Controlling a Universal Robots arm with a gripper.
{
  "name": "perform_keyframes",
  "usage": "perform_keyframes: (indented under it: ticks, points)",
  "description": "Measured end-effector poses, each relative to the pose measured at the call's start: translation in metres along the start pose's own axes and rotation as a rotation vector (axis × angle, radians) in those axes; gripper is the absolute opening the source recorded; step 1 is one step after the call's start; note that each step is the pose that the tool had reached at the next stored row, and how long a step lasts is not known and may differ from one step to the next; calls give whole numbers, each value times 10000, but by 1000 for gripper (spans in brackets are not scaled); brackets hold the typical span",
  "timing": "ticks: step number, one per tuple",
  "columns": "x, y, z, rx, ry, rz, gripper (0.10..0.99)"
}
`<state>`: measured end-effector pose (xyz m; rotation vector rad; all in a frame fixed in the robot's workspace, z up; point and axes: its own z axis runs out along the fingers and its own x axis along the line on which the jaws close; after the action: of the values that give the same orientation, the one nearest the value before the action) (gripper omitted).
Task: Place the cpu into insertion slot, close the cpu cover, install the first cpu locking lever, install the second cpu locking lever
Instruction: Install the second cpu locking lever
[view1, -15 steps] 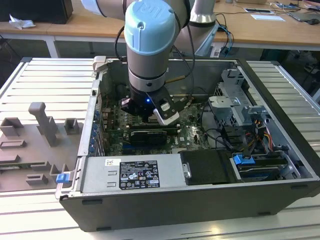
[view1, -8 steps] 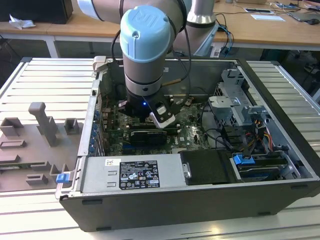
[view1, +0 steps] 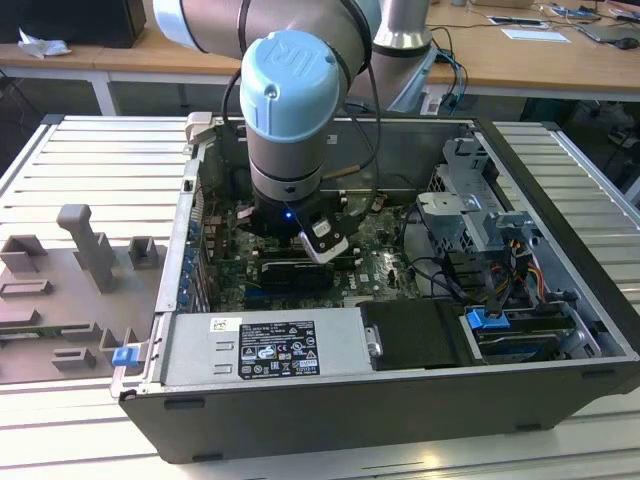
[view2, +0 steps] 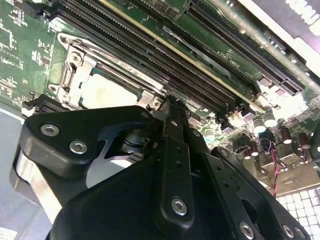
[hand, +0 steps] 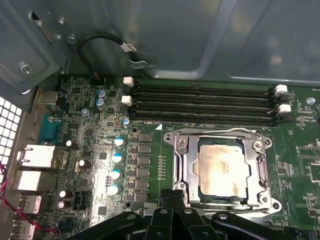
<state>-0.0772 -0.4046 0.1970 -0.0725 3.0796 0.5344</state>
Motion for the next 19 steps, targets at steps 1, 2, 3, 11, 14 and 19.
perform_keyframes:
  ticks: [1, 2, 3, 11, 14, 19]
  points:
    - [0, -1, 5, -35, -4, -1, 106]
    - [0, -1, 9, -54, -5, -2, 106]
    - [0, -3, 14, -70, -6, -3, 106]
    - [2, -16, 37, -211, -13, -5, 106]
    - [0, 15, -50, -208, -10, -6, 106]
    - [-3, 49, -146, -209, -10, -5, 106]
